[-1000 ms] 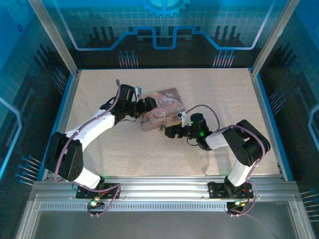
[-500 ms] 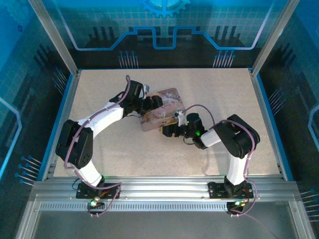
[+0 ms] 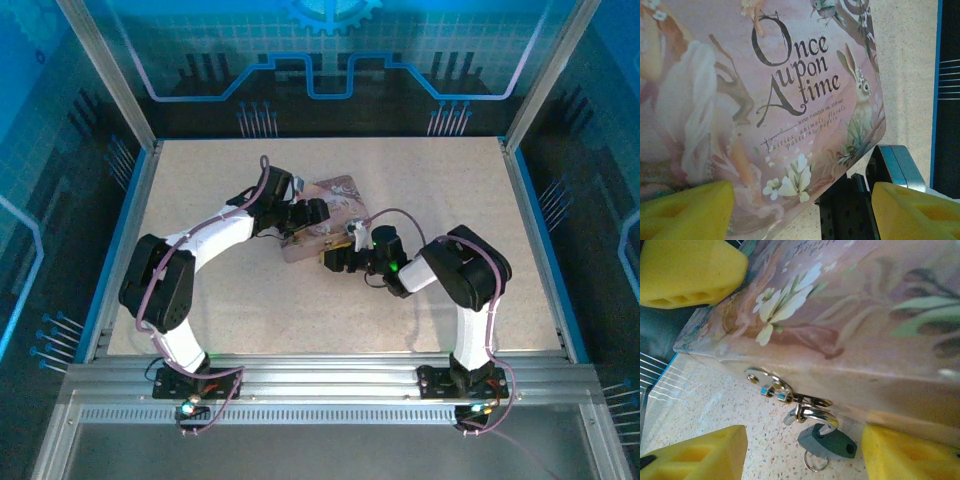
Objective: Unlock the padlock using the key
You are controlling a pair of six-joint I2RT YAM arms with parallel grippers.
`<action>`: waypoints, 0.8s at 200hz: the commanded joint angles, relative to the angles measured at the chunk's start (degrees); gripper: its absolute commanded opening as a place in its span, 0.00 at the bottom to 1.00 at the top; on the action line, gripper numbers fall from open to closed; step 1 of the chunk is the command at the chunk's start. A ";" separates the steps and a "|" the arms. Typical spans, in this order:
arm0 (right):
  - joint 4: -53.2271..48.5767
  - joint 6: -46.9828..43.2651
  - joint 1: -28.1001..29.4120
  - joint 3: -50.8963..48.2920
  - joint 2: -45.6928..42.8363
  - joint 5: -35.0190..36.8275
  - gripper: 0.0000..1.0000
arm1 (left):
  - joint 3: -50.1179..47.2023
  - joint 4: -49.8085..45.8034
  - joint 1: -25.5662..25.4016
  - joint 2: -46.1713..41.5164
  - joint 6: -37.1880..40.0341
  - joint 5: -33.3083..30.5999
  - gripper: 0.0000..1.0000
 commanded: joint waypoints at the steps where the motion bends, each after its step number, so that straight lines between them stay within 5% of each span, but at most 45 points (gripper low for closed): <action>1: 5.15 -1.11 0.67 1.33 1.55 -1.57 0.62 | -0.89 -1.02 -0.42 0.11 0.96 -0.11 0.74; 160: 8.33 -0.74 -0.09 1.69 2.92 -5.47 0.35 | -1.98 -0.58 -0.63 0.10 0.49 -0.29 0.73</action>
